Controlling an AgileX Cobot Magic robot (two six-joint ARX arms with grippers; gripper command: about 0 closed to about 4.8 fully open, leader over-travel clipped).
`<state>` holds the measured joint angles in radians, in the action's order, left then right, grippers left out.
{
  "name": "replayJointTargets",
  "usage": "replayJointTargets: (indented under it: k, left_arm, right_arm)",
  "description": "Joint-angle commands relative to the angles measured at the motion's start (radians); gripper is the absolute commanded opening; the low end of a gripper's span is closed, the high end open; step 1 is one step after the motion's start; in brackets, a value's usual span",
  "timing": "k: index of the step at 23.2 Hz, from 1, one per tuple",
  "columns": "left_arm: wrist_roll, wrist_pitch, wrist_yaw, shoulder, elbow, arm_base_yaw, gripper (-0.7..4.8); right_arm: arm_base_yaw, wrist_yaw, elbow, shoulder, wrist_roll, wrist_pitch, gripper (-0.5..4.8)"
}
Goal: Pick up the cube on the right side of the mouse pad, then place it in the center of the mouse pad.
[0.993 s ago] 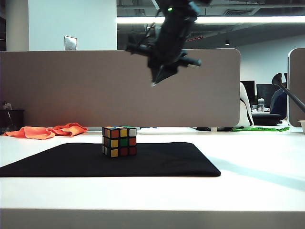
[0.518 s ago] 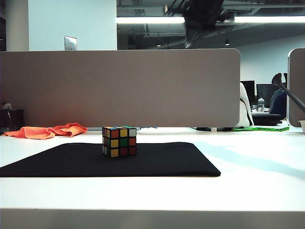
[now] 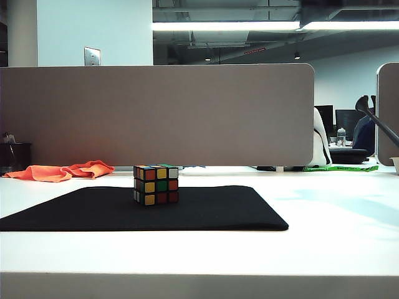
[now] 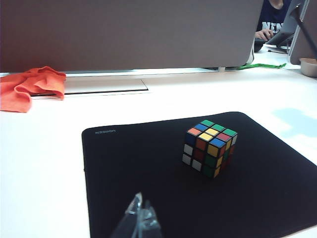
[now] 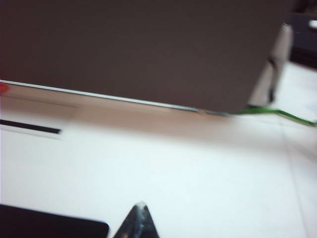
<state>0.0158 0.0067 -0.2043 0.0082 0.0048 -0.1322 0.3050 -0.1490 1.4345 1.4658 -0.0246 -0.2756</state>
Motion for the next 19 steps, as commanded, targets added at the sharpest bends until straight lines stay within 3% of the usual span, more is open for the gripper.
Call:
replayJointTargets:
  k: [1, 4, 11, 19]
  left_arm:
    - [-0.004, 0.011, 0.006, 0.0, 0.005, 0.0, -0.06]
    - [-0.003, 0.013, 0.01, 0.0, 0.005, 0.001, -0.06]
    - [0.0, 0.059, 0.01, 0.0, 0.005, 0.001, -0.06]
    - [0.048, 0.063, 0.042, 0.0, 0.005, 0.001, -0.06]
  right_arm:
    - [-0.063, 0.109, -0.151, -0.097, 0.011, 0.112, -0.06]
    - [-0.177, 0.224, -0.415, -0.24, -0.001, 0.299, -0.06]
    - [-0.306, 0.241, -0.763, -0.446, -0.002, 0.49, -0.06]
    - [-0.354, 0.241, -0.96, -0.646, -0.002, 0.551, -0.06]
